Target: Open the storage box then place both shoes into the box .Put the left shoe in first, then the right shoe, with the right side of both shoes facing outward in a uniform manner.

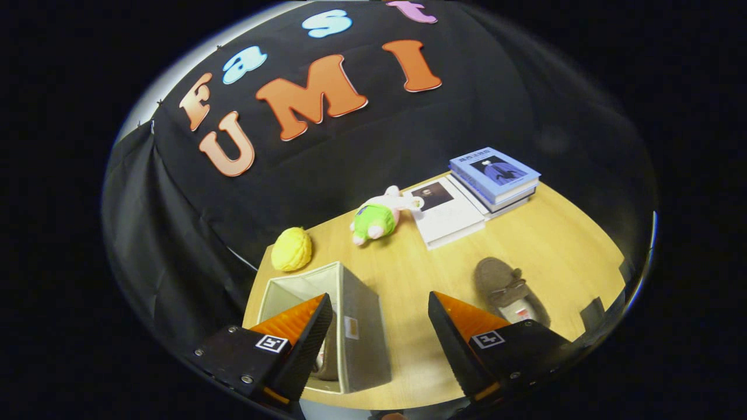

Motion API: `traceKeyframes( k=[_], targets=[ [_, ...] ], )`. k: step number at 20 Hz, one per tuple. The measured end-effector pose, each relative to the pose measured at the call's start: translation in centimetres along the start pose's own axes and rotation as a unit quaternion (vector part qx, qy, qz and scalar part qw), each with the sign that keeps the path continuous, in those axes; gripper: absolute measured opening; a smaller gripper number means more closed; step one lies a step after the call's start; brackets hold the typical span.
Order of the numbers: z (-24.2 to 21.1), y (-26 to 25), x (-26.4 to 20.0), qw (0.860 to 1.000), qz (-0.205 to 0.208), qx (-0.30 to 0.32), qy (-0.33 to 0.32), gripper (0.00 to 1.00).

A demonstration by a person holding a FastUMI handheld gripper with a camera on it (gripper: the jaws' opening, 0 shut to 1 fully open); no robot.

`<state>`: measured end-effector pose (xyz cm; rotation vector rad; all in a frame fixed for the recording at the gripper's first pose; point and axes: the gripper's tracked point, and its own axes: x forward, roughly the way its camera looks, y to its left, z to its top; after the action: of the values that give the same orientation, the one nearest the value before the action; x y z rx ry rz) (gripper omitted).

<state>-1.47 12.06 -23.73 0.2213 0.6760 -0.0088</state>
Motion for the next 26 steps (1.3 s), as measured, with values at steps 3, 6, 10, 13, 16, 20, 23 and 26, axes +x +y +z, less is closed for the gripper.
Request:
traceKeyframes(
  k=[3,6,10,13,16,20,23,26],
  targets=[
    [1.0,-4.0,-0.9,1.0,-0.02,-0.019,-0.009,0.98],
    [1.7,-8.3,-1.5,0.998,-0.049,-0.016,-0.018,0.98],
    [1.1,-13.8,-2.1,0.996,-0.085,-0.004,-0.014,0.98],
    [-0.5,-17.1,-1.9,0.994,-0.109,-0.006,0.004,0.99],
    [-2.7,-19.5,-0.9,0.992,-0.121,-0.001,0.028,0.99],
    [-5.6,-22.1,0.9,0.989,-0.134,-0.01,0.062,0.99],
    [-7.2,-23.2,2.5,0.987,-0.137,-0.019,0.087,0.98],
    [-8.4,-23.4,4.3,0.985,-0.127,-0.036,0.113,0.9]
  ],
)
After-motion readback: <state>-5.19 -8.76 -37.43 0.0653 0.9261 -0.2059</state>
